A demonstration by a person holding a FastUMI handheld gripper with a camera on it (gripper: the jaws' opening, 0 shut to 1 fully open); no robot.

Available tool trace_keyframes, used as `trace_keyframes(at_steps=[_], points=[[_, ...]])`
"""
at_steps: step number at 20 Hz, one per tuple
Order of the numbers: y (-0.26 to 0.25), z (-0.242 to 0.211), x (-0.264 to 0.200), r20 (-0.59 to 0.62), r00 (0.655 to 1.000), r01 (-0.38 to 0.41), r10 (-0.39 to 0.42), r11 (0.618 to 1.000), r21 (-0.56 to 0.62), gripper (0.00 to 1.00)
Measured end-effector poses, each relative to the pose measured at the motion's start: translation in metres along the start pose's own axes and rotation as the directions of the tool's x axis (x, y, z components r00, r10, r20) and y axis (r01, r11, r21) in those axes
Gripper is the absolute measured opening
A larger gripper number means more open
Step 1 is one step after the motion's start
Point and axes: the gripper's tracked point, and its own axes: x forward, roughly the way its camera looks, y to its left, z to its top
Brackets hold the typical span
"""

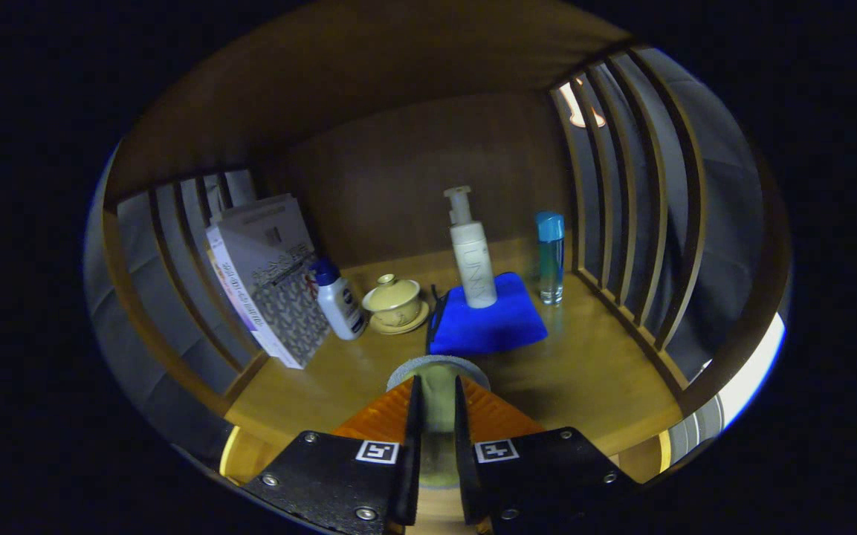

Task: Pull open the drawer, take out the items inside it, and place them on the countertop above the cabinet.

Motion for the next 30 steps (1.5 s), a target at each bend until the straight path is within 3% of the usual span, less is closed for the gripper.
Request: trace_keyframes(at_steps=[3, 7, 9, 16, 24, 30], points=[[-0.007, 0.004, 0.000, 0.051, 0.998, 0.035, -0.035, 0.999, -0.008, 0.32], [-0.011, 0.007, -0.018, 0.124, 0.991, 0.063, -0.058, 0.998, -0.029, 0.88], [-0.007, 0.004, -0.034, 0.163, 0.986, 0.058, -0.046, 0.996, -0.066, 0.95], [0.016, -0.038, -0.094, 0.212, 0.977, -0.004, 0.031, 0.992, -0.125, 0.95], [0.020, -0.087, -0.176, 0.349, 0.936, 0.021, 0.053, 0.978, -0.207, 0.95], [0.042, -0.145, -0.228, 0.396, 0.909, -0.059, 0.131, 0.980, -0.189, 0.95]])
